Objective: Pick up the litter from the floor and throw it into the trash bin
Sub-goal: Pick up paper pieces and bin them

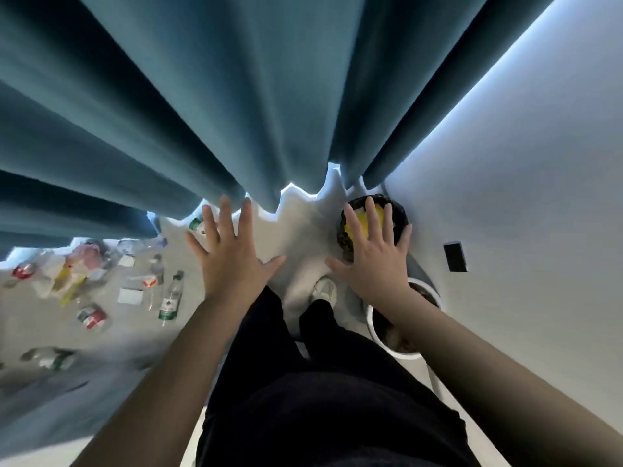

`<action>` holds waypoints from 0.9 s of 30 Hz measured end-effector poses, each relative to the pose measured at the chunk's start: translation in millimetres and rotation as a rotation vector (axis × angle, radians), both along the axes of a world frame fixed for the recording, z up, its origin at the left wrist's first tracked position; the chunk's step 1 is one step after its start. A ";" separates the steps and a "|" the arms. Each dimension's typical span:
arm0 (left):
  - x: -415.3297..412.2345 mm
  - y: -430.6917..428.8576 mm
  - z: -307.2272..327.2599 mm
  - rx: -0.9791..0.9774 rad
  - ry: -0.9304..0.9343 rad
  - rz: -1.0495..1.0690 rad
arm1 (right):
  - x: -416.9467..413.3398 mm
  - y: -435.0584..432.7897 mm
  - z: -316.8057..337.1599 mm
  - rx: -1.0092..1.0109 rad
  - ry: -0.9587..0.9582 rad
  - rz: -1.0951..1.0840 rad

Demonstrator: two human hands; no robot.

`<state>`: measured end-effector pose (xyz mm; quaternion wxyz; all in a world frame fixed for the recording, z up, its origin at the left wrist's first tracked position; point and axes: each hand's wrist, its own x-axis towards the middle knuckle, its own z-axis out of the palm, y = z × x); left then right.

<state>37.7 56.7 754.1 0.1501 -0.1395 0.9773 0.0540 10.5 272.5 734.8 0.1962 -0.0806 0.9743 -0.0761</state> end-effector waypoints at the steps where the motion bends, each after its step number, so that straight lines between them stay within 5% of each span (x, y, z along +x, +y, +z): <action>1: 9.5 -7.1 3.6 0.002 0.004 0.055 | 1.0 -9.3 4.3 -0.004 0.016 0.044; 13: 130.2 -171.9 8.9 -0.006 -0.005 0.505 | 8.1 -200.7 20.7 0.046 0.047 0.473; 27: 245.4 -389.7 -21.4 0.007 -0.219 0.605 | 98.4 -446.6 -20.2 0.105 -0.060 0.778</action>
